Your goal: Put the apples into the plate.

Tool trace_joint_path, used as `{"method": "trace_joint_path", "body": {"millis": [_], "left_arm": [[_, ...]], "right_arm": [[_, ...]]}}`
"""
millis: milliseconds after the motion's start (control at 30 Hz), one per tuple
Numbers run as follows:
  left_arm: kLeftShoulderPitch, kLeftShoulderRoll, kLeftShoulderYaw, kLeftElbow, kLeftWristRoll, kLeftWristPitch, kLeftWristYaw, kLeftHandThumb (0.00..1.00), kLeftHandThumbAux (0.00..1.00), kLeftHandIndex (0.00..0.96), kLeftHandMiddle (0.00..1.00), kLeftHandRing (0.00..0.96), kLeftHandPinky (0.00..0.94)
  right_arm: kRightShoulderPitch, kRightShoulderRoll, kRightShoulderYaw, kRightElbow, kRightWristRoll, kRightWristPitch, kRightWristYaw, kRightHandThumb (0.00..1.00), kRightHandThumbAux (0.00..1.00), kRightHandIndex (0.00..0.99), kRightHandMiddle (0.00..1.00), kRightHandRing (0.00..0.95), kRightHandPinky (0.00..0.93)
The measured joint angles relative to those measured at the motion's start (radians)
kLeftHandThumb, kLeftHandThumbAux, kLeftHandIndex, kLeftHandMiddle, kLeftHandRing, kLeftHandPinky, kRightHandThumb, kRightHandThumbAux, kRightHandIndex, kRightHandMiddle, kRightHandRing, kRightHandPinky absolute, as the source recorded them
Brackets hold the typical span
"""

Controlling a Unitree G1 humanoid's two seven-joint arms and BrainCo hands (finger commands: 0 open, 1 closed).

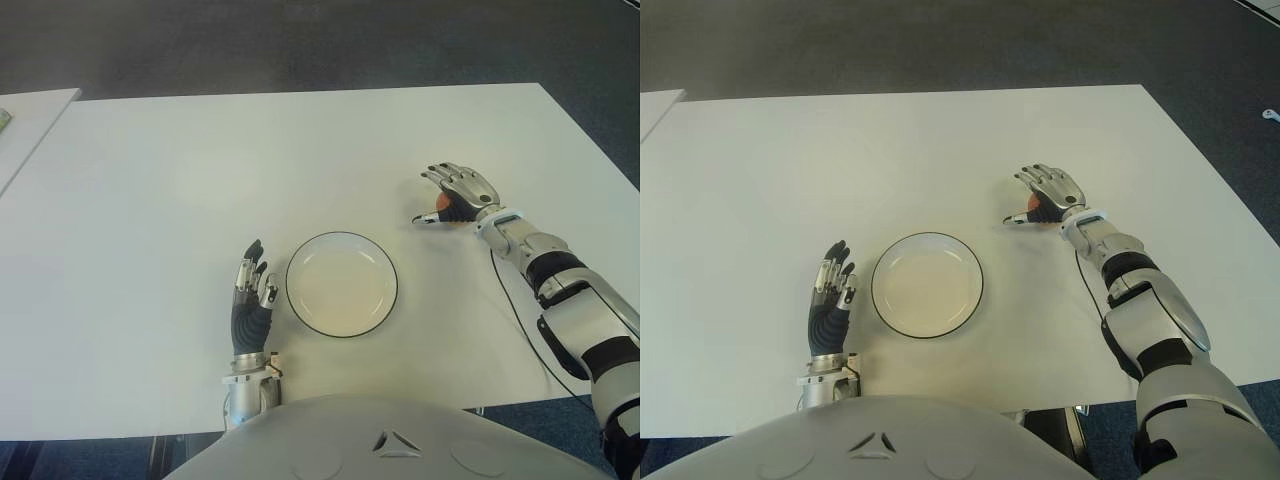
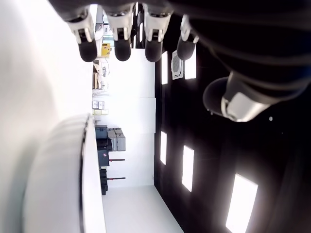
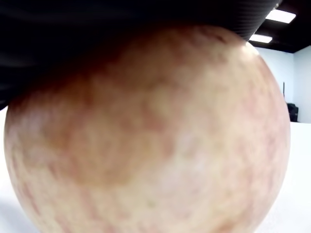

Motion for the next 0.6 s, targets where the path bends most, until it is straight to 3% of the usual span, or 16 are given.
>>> {"method": "trace_joint_path", "body": {"millis": [600], "left_arm": [[0.009,-0.010,0.008,-0.034,0.021,0.035,-0.002,0.000,0.446,0.000,0.000,0.000,0.000]], "right_arm": [[0.007,-0.004,0.003,0.007,0.014,0.000,0.000,0.255,0.276,0.000,0.000,0.000,0.000]]}}
